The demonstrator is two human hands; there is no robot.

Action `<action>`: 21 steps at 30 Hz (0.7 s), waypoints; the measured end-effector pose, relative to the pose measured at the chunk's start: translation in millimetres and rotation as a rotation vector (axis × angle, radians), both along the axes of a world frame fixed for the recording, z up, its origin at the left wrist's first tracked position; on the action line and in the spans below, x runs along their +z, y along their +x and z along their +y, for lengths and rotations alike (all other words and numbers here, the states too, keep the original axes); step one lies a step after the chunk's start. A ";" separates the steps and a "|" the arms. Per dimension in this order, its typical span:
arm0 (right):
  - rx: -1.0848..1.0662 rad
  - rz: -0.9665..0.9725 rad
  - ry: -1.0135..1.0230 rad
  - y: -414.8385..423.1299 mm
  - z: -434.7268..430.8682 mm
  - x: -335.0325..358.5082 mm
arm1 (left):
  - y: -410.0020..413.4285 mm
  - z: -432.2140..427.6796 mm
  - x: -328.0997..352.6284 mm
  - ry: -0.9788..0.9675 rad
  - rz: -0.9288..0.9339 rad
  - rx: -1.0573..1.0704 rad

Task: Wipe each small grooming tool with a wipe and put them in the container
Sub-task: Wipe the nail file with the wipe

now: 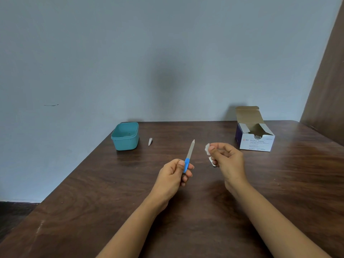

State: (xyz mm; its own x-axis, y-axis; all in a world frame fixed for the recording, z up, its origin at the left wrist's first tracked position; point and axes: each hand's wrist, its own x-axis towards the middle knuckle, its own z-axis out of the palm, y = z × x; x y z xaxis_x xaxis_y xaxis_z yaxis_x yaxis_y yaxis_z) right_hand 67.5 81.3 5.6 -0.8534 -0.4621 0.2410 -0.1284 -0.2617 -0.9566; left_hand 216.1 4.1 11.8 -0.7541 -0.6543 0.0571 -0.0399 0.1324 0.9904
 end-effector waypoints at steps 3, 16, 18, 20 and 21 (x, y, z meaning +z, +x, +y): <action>0.084 -0.136 0.043 1.8 -1.0 0.1 | -0.6 -0.9 -0.3 -0.027 0.016 0.016; 0.234 -0.138 0.144 11.7 -1.3 0.3 | -2.1 -0.4 -2.5 -0.113 0.070 0.055; 0.233 -0.086 0.174 14.1 0.0 2.2 | -2.0 -1.6 -3.0 -0.114 0.076 0.077; 0.229 -0.027 0.202 16.3 1.5 3.8 | -1.5 -2.5 -2.6 -0.125 0.070 0.090; 0.229 -0.008 0.214 17.2 2.0 4.4 | -1.0 -2.8 -2.2 -0.129 0.067 0.092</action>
